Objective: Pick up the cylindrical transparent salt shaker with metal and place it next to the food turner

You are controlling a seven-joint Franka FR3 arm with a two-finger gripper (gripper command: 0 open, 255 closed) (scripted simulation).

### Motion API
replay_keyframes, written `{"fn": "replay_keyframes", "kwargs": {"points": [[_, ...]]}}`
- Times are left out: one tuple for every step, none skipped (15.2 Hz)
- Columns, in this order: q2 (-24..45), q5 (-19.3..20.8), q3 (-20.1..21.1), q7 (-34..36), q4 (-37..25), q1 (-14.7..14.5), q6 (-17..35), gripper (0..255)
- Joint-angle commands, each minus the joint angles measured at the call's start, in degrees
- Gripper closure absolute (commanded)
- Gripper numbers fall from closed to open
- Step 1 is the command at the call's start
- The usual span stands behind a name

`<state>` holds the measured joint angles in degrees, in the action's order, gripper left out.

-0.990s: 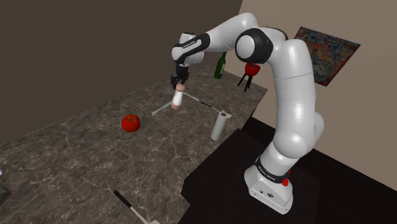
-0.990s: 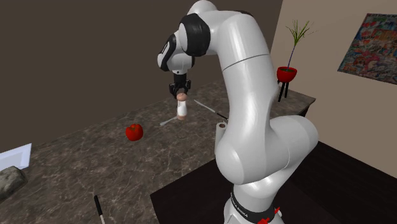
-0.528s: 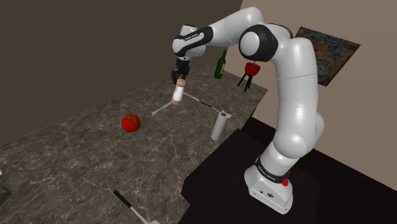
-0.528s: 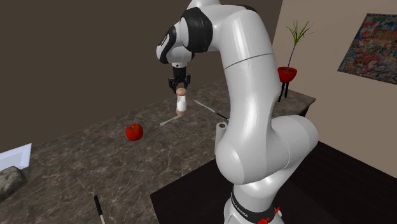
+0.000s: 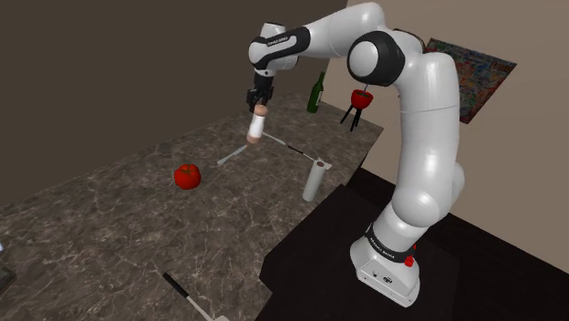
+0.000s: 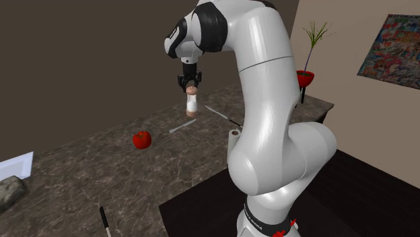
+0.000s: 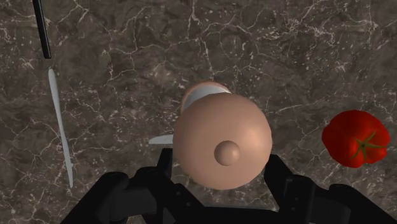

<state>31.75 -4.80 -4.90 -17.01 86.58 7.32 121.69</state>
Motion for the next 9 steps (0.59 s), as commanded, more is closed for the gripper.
{"fn": "replay_keyframes", "kwargs": {"points": [[-0.71, 0.10, -0.03, 0.16, -0.55, -0.09, -1.26, 255], [-0.98, 0.14, -0.05, 0.20, -0.90, -0.09, -1.89, 255], [-1.24, 0.18, -0.07, 0.24, -1.28, -0.09, -2.53, 255], [-1.49, 0.21, -0.09, 0.28, -1.67, -0.10, -3.17, 255], [-1.73, 0.25, -0.11, 0.31, -2.07, -0.10, -3.81, 255], [-1.96, 0.29, -0.13, 0.35, -2.50, -0.10, -4.46, 255], [-2.18, 0.32, -0.14, 0.39, -2.94, -0.10, -5.12, 255], [-2.39, 0.35, -0.16, 0.42, -3.39, -0.10, -5.78, 255], [-2.60, 0.39, -0.18, 0.46, -3.84, -0.10, -6.43, 255]]}}
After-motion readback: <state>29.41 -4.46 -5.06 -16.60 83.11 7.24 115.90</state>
